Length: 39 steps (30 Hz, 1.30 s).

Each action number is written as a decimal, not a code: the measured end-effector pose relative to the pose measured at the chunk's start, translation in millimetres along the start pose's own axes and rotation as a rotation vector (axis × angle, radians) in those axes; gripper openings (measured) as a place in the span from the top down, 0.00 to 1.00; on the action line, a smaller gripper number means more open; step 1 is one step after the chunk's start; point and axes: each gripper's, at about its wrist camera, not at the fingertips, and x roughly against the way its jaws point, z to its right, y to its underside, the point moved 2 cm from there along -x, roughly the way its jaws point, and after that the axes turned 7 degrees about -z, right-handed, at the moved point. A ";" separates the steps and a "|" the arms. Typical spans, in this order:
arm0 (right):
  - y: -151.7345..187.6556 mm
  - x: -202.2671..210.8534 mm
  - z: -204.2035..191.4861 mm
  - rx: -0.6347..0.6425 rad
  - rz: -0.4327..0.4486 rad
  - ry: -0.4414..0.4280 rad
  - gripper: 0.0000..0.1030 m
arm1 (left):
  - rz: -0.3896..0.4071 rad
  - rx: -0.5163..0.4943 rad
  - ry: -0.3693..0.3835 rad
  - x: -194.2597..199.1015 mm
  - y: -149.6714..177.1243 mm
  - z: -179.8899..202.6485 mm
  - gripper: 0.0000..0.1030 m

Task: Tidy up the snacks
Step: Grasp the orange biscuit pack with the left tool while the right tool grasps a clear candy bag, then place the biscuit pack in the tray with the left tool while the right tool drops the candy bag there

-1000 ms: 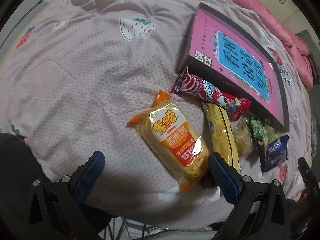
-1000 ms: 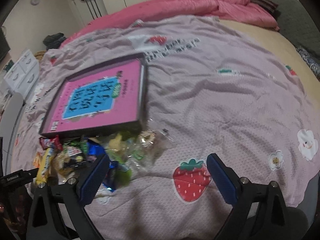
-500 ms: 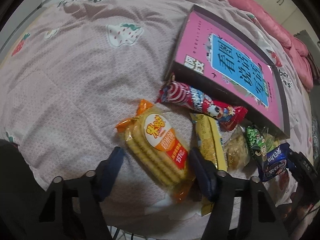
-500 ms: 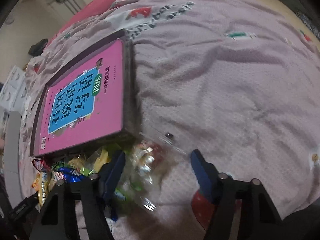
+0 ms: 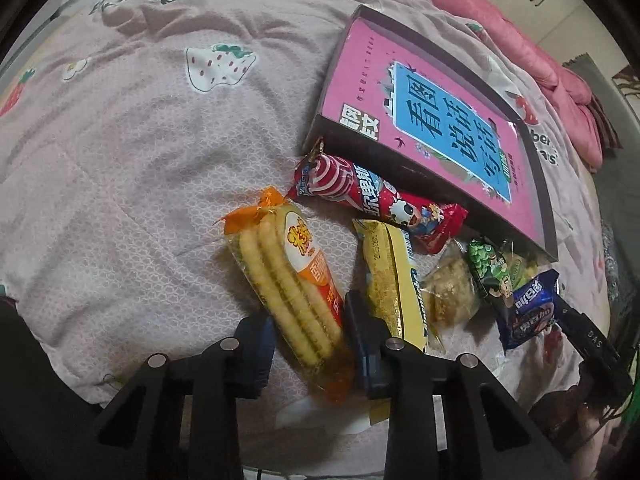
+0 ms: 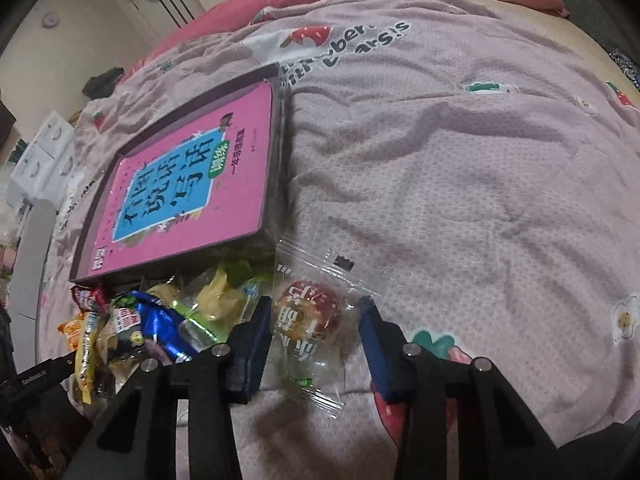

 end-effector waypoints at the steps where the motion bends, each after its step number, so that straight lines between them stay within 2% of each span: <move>1: 1.8 4.1 1.7 -0.005 0.010 0.000 0.58 | 0.000 0.002 0.005 0.9 -0.4 -1.4 0.69; 7: 6.3 23.8 6.1 -0.020 0.059 -0.045 0.58 | 0.025 0.025 0.031 15.7 3.0 -18.4 0.77; 17: 6.0 45.0 -10.7 0.048 0.140 -0.065 0.58 | 0.111 0.031 0.034 52.6 6.3 -35.3 0.77; 24: 2.3 63.2 -22.1 0.090 0.223 -0.089 0.58 | 0.223 -0.036 0.021 86.3 -4.9 -16.0 0.77; 34: -14.6 72.3 -48.0 0.169 0.301 -0.116 0.58 | 0.258 -0.138 0.059 86.2 -33.0 30.5 0.77; 39: -32.3 61.4 -61.9 0.207 0.304 -0.120 0.58 | 0.285 -0.192 0.064 76.9 -54.1 51.7 0.77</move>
